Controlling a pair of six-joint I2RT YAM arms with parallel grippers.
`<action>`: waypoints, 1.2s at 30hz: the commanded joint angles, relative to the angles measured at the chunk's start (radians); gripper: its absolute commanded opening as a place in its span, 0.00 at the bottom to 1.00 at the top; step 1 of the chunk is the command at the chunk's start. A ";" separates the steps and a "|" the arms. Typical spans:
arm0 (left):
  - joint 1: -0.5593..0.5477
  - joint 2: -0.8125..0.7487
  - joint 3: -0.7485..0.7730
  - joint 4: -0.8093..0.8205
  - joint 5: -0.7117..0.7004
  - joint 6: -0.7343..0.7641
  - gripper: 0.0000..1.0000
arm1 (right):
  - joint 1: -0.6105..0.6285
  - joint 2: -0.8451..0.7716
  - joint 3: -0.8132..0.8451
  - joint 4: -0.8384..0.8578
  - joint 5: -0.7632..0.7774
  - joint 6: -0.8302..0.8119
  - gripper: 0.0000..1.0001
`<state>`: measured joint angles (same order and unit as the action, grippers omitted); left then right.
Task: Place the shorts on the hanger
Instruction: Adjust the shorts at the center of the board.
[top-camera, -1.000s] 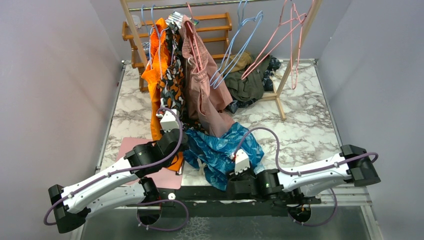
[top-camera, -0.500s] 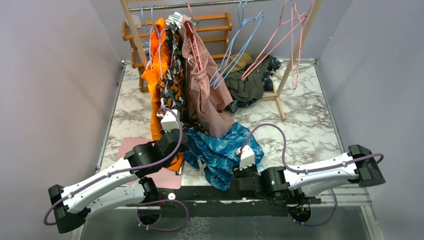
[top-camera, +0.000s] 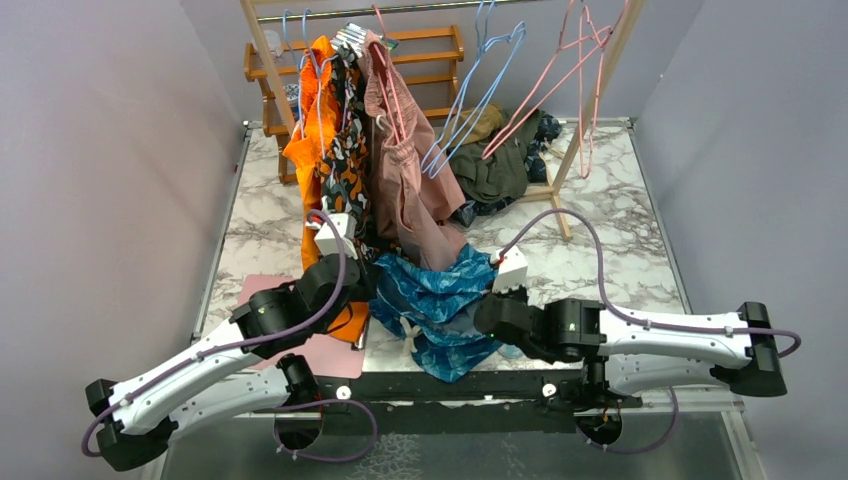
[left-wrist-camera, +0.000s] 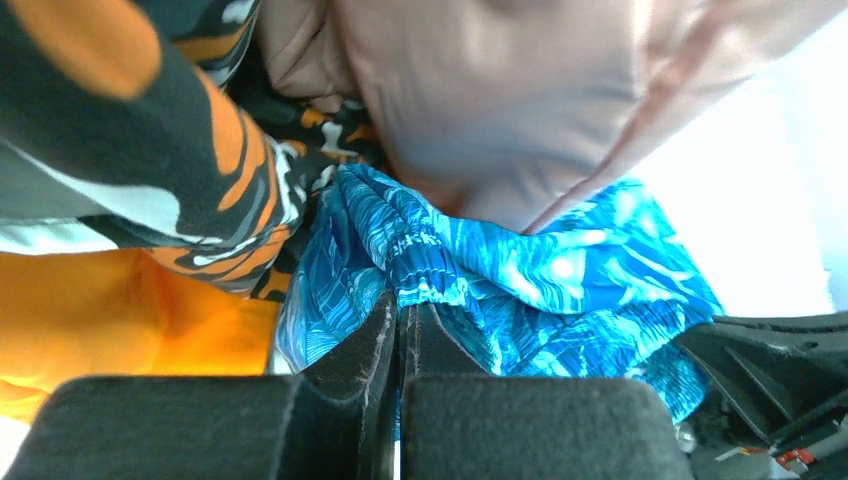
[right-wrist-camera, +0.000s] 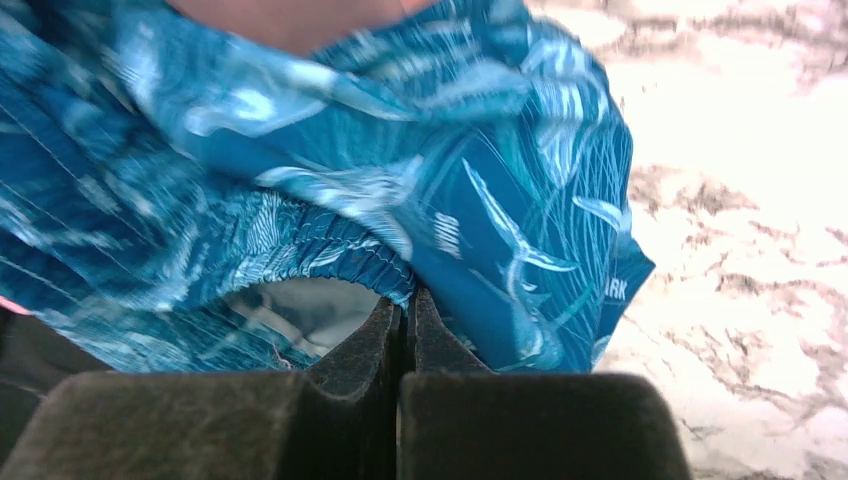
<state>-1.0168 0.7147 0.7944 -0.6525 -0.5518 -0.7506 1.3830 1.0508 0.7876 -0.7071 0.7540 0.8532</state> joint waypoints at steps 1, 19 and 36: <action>-0.002 -0.046 0.086 0.042 0.084 0.049 0.00 | -0.007 -0.032 0.134 -0.035 0.091 -0.130 0.01; -0.002 -0.073 0.678 0.274 0.408 0.316 0.00 | -0.007 -0.079 1.085 -0.011 -0.140 -0.783 0.01; -0.002 -0.107 0.302 0.301 0.340 0.173 0.00 | -0.007 -0.040 0.709 0.137 0.108 -0.860 0.01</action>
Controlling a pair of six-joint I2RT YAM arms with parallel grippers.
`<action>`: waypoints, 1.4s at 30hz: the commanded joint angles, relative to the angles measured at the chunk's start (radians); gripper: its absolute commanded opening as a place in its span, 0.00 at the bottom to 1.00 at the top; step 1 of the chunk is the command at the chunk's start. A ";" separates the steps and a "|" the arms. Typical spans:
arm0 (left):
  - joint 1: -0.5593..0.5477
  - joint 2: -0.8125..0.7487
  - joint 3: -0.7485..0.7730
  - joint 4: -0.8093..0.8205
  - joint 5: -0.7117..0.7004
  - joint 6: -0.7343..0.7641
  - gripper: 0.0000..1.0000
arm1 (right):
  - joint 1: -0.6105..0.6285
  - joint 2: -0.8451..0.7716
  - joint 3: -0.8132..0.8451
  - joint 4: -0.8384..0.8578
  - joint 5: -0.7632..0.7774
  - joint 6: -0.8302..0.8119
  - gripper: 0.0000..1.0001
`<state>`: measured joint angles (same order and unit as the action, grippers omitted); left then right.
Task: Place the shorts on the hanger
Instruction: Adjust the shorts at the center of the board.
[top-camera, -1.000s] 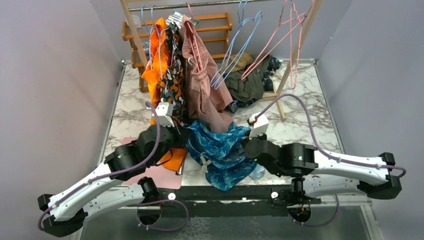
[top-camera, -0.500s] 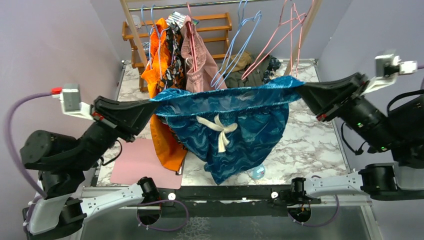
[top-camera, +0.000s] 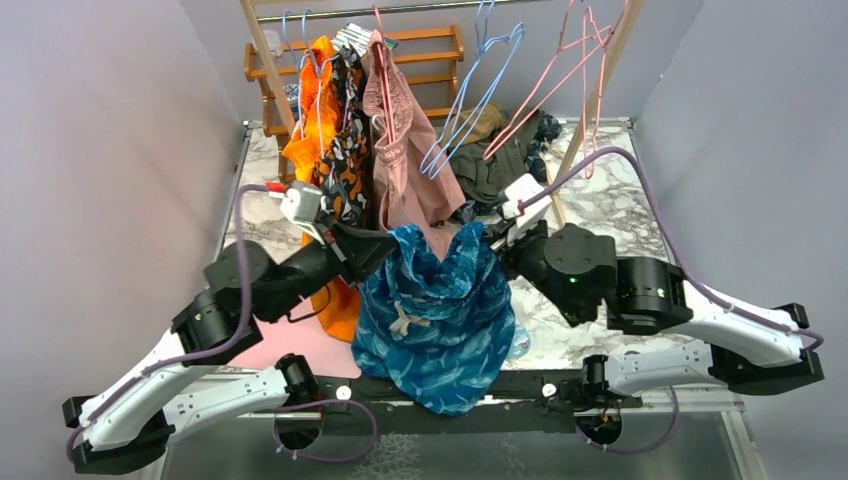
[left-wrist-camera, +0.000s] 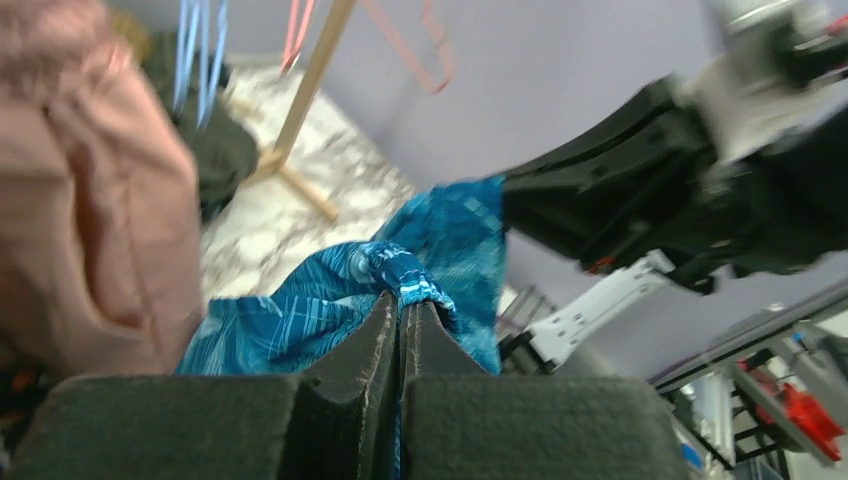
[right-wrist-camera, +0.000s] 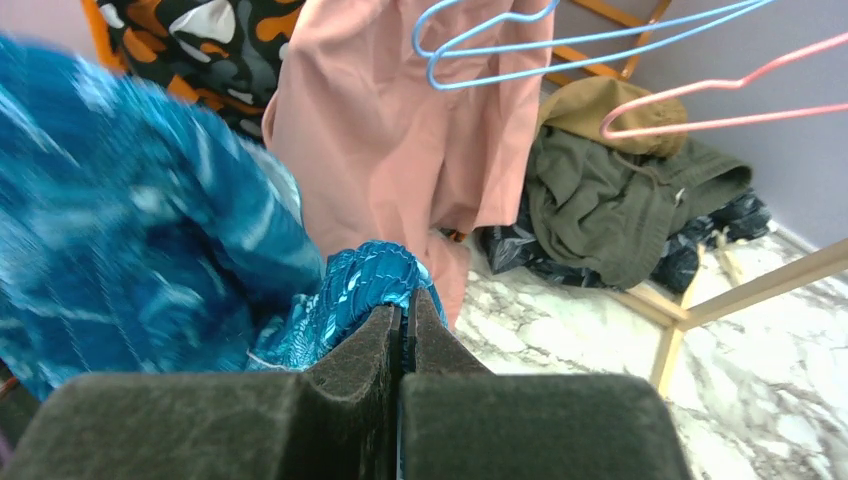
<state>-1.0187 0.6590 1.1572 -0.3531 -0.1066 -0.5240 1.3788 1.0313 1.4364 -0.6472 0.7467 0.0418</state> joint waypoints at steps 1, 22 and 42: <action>-0.001 -0.052 -0.075 -0.015 -0.133 -0.061 0.00 | -0.003 -0.018 0.072 0.108 0.125 -0.085 0.01; 0.000 -0.058 -0.365 -0.340 -0.338 -0.232 0.00 | -0.319 -0.008 -0.419 -0.025 -0.129 0.289 0.01; 0.000 -0.036 -0.207 -0.209 -0.161 -0.315 0.00 | -0.341 -0.046 -0.242 -0.001 -0.146 0.203 0.01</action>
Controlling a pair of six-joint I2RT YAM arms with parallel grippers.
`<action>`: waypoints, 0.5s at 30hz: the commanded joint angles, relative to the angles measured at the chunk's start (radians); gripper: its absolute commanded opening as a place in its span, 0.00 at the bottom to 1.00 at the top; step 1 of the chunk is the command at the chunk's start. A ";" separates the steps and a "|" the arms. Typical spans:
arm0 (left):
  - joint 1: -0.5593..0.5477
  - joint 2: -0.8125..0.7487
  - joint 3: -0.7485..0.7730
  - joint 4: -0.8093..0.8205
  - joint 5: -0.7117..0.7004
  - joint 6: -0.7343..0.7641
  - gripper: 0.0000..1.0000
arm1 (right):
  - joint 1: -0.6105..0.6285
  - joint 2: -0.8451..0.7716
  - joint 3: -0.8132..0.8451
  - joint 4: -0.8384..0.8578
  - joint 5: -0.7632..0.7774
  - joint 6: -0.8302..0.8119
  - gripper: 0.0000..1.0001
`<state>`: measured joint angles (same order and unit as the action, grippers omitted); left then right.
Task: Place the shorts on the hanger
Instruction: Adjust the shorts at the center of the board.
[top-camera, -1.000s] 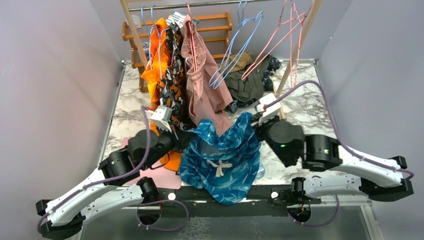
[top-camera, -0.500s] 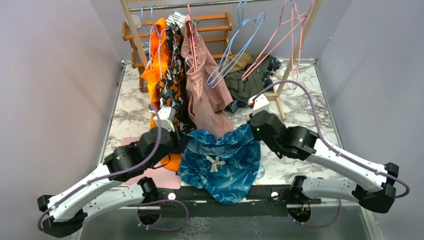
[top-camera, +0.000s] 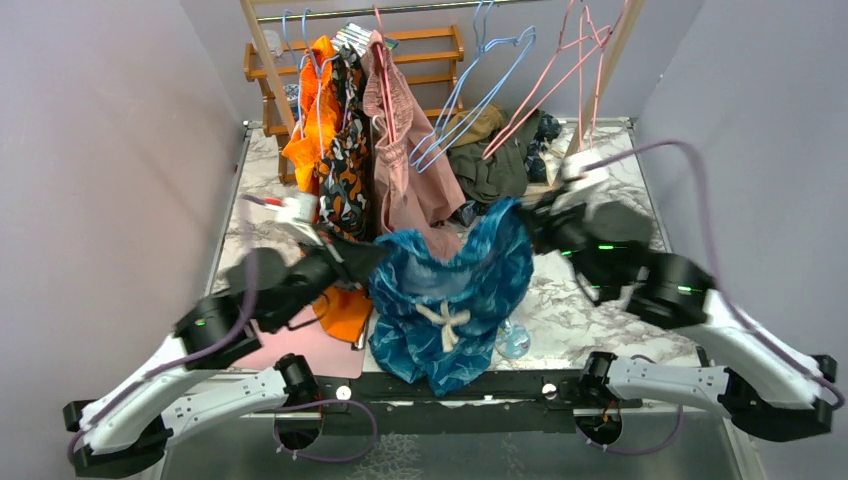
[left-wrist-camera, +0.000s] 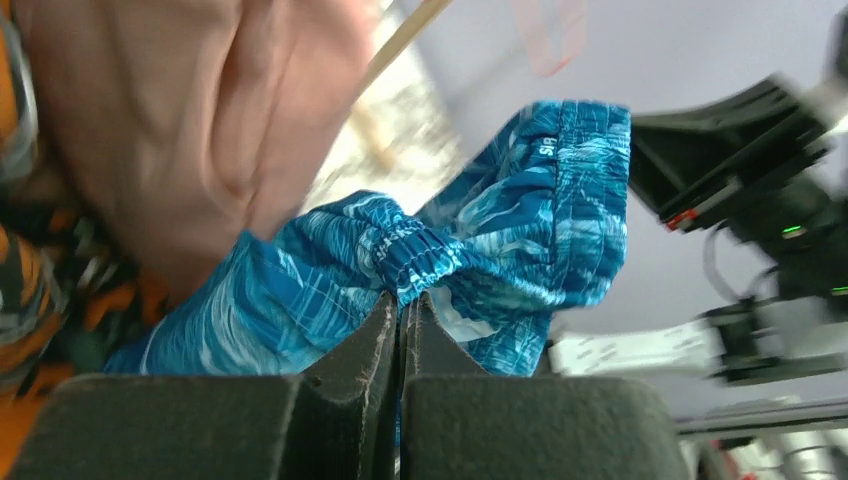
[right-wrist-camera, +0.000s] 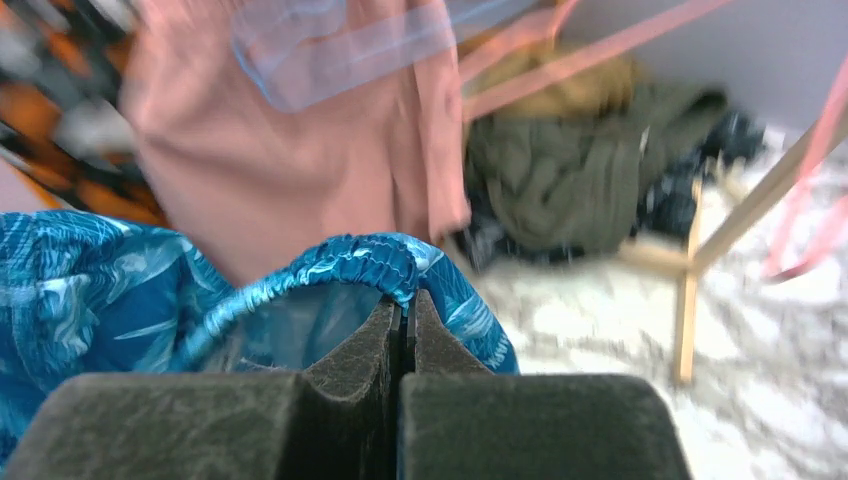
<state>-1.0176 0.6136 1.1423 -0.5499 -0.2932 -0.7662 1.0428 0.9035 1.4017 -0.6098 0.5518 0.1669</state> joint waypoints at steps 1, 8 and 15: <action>-0.001 0.007 -0.238 -0.003 0.021 -0.085 0.00 | -0.008 0.091 -0.254 -0.030 0.049 0.111 0.01; -0.001 -0.018 -0.388 0.020 -0.134 -0.186 0.00 | -0.120 0.105 -0.430 0.036 0.008 0.247 0.01; -0.001 0.060 -0.424 0.029 -0.260 -0.224 0.00 | -0.159 0.117 -0.447 0.058 0.058 0.242 0.01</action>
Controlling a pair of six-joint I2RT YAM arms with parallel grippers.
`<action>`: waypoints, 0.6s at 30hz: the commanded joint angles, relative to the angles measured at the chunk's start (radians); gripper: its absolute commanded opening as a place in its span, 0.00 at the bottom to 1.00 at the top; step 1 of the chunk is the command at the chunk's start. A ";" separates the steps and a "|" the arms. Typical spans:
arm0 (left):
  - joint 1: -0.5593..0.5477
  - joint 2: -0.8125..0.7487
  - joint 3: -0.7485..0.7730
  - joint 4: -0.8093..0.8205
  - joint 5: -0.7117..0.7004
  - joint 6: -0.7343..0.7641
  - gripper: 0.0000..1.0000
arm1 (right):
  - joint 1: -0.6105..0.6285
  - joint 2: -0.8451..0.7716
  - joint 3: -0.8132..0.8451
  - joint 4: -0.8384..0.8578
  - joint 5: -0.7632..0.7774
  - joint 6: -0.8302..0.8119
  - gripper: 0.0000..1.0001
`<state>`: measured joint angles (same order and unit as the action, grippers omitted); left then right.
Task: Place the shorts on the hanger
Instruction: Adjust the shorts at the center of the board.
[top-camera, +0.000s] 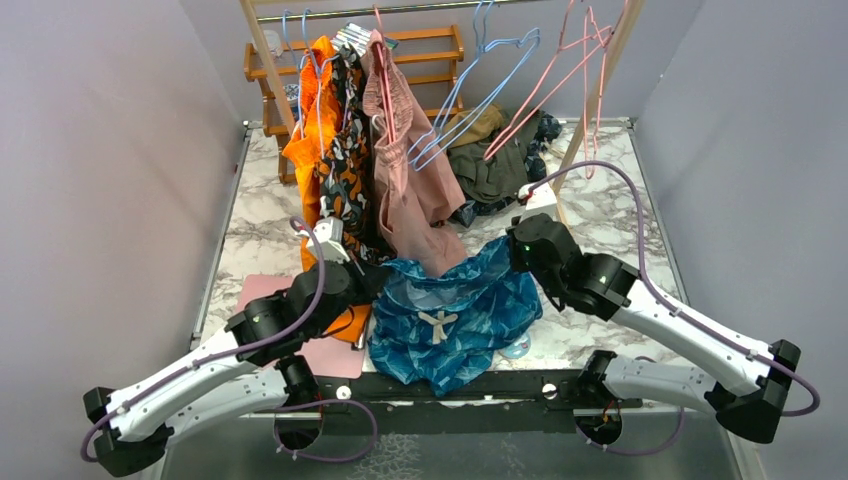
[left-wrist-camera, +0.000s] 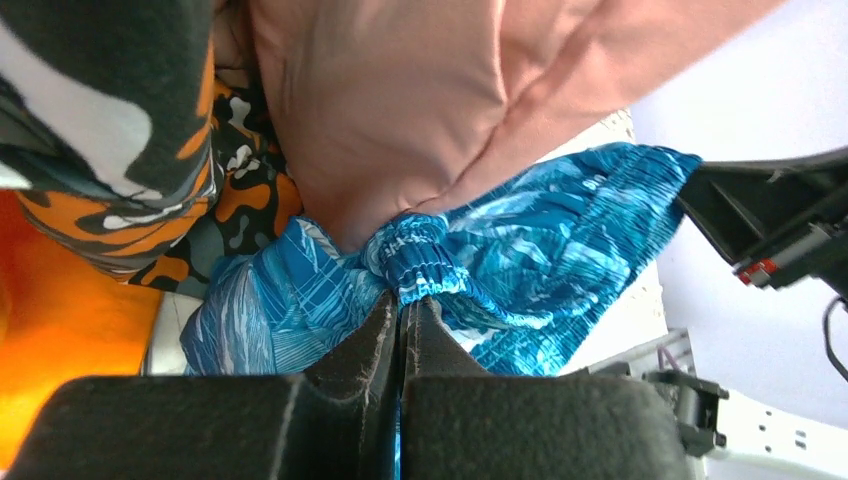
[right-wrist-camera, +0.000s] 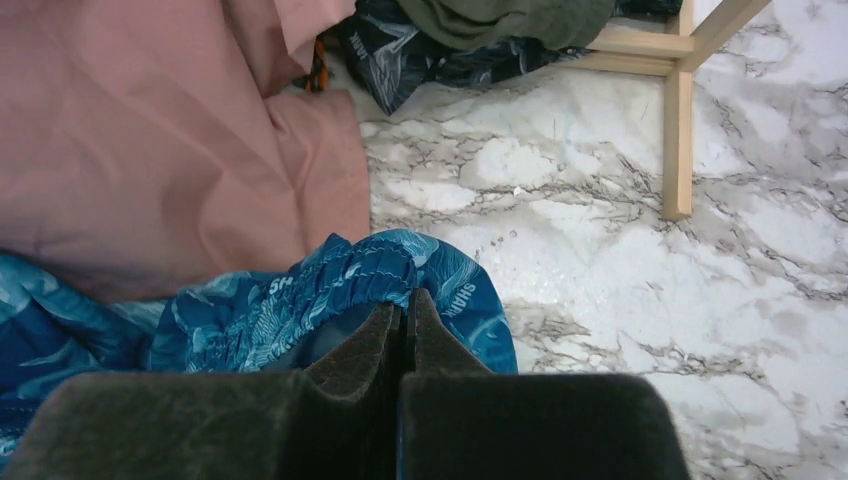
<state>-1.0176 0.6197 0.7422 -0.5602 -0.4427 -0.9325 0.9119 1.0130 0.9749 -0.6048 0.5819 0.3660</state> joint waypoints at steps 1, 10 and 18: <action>-0.001 0.076 -0.044 0.052 -0.111 -0.073 0.00 | -0.046 0.016 -0.048 0.062 0.002 0.065 0.01; -0.001 0.215 -0.171 0.162 -0.080 -0.155 0.00 | -0.117 0.075 -0.239 0.148 -0.143 0.189 0.01; -0.001 0.231 -0.164 0.169 -0.045 -0.113 0.25 | -0.117 0.054 -0.261 0.142 -0.223 0.175 0.23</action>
<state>-1.0176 0.8528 0.5671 -0.4221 -0.5014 -1.0595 0.7982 1.0897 0.7242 -0.4942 0.4229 0.5323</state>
